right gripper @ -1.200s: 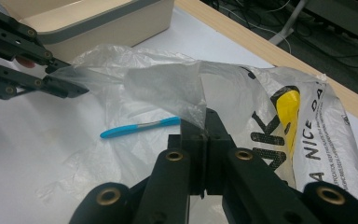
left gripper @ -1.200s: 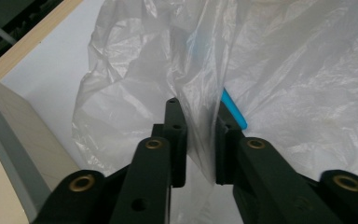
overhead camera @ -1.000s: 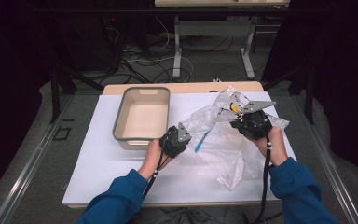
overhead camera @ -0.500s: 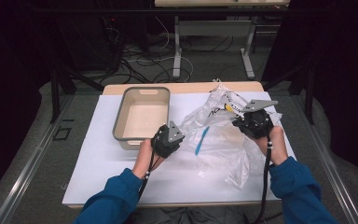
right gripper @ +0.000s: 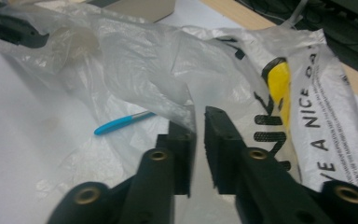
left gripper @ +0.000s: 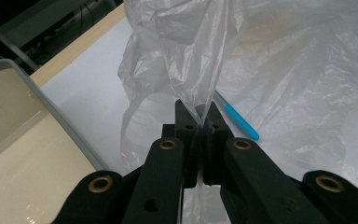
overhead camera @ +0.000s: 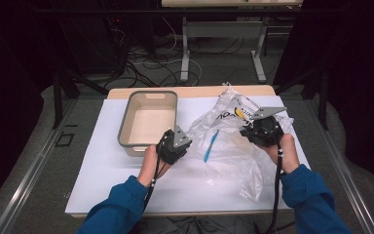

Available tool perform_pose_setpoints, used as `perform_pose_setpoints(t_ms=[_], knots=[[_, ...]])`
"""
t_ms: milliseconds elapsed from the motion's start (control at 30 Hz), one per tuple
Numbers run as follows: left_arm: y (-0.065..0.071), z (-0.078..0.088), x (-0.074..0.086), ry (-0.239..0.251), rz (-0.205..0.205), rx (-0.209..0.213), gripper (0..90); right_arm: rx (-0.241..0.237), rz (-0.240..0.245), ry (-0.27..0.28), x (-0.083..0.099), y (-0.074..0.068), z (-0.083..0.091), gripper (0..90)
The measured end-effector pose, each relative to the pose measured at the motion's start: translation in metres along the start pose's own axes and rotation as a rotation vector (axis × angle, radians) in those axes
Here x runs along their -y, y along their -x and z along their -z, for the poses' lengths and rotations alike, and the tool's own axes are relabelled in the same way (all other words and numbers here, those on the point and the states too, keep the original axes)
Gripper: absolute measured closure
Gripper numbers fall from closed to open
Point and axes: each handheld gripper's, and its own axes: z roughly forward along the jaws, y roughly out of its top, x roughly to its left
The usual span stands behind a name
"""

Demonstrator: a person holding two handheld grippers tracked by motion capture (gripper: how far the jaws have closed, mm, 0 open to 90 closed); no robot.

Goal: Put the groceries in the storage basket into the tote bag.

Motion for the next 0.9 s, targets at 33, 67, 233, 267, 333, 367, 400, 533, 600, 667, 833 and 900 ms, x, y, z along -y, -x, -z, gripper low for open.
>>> perform_pose_setpoints(t_ms=[33, 67, 233, 267, 333, 367, 400, 533, 600, 667, 833, 900], knots=[[0.000, 0.000, 0.000, -0.011, -0.004, 0.000, 88.6, -0.001, 0.001, -0.007, 0.002, -0.001, 0.000, 71.0], [-0.001, 0.000, 0.000, -0.017, -0.010, -0.001, 88.6, -0.009, -0.002, -0.012, 0.003, -0.002, -0.001, 65.9], [-0.001, -0.001, 0.000, -0.010, 0.019, -0.008, 88.6, -0.042, -0.020, -0.039, 0.012, -0.006, 0.003, 41.3], [-0.002, -0.001, -0.001, -0.017, 0.012, -0.011, 88.7, -0.063, -0.023, -0.048, 0.014, -0.007, 0.005, 34.9], [-0.002, -0.001, -0.001, -0.018, 0.016, -0.010, 88.6, -0.068, -0.027, -0.056, 0.018, -0.009, 0.008, 22.5], [-0.002, -0.001, -0.001, -0.022, 0.018, -0.011, 88.6, -0.069, -0.032, -0.068, 0.021, -0.011, 0.009, 19.7], [-0.003, -0.001, -0.001, -0.023, 0.017, -0.014, 88.6, -0.074, -0.033, -0.082, 0.024, -0.011, 0.011, 17.4], [-0.005, 0.000, -0.002, -0.034, 0.011, -0.014, 88.6, -0.089, -0.049, -0.129, 0.038, -0.012, 0.019, 8.3], [-0.006, -0.001, -0.002, -0.040, 0.023, -0.020, 88.3, -0.088, -0.058, -0.158, 0.045, -0.012, 0.022, 3.7], [-0.006, -0.002, -0.001, -0.043, 0.031, -0.020, 87.8, -0.090, -0.084, -0.200, 0.053, -0.014, 0.024, 0.0], [-0.009, -0.002, 0.000, -0.069, 0.024, -0.020, 87.5, -0.086, -0.108, -0.285, 0.073, -0.017, 0.020, 0.0], [-0.009, -0.003, 0.000, -0.067, 0.027, -0.020, 87.6, -0.074, -0.123, -0.318, 0.080, -0.015, 0.017, 3.1]])
